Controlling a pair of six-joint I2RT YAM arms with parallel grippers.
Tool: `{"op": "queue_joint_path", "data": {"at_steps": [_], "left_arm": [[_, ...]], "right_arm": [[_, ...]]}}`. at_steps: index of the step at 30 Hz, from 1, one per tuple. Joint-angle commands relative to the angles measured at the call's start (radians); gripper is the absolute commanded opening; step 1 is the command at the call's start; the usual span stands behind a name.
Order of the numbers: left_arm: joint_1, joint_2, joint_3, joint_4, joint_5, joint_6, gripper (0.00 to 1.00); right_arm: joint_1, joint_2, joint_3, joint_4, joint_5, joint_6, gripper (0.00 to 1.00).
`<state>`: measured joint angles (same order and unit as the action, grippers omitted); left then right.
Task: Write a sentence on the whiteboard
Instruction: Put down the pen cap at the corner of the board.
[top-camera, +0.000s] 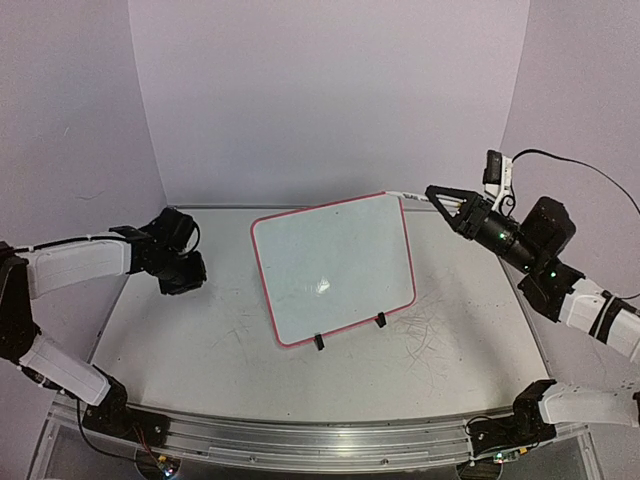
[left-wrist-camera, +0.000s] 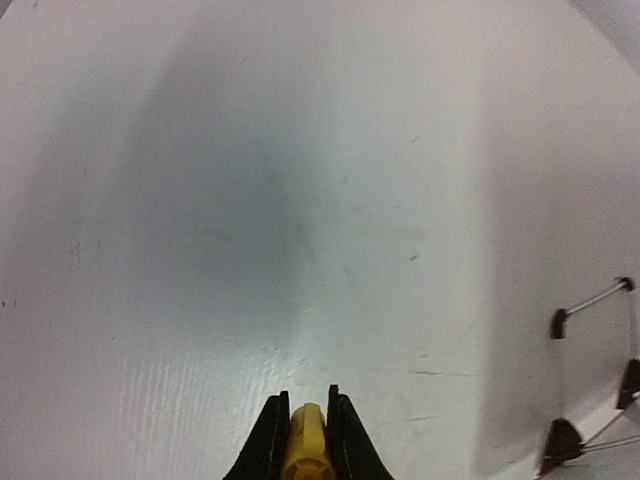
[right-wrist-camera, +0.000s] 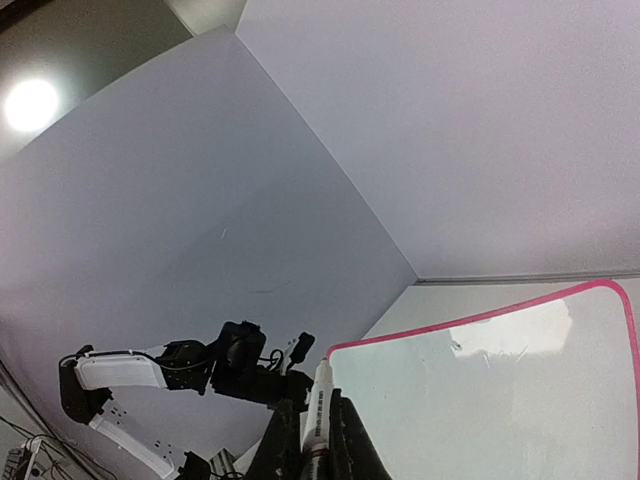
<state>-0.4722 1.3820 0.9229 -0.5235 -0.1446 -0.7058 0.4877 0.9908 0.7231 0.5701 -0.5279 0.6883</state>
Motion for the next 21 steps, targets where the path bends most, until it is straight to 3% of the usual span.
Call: {"op": "queue_joint_path", "data": {"at_steps": [1,8,12,21], "left_arm": [[-0.002,0.026,-0.050,-0.009,-0.076,0.017,0.00],[-0.014,0.207,-0.015,0.069,-0.057,0.055,0.00],[-0.029,0.185,-0.104,0.221,-0.091,0.054,0.02],[-0.077,0.252,-0.084,0.234,-0.179,0.022,0.15]], "right_arm": [[0.001,0.012,0.005,-0.011,-0.002,-0.033,0.00],[0.006,0.019,-0.009,0.005,-0.013,-0.012,0.00],[0.009,0.004,-0.029,0.005,0.004,-0.014,0.00],[0.012,0.018,-0.039,0.017,0.002,-0.003,0.00]]}}
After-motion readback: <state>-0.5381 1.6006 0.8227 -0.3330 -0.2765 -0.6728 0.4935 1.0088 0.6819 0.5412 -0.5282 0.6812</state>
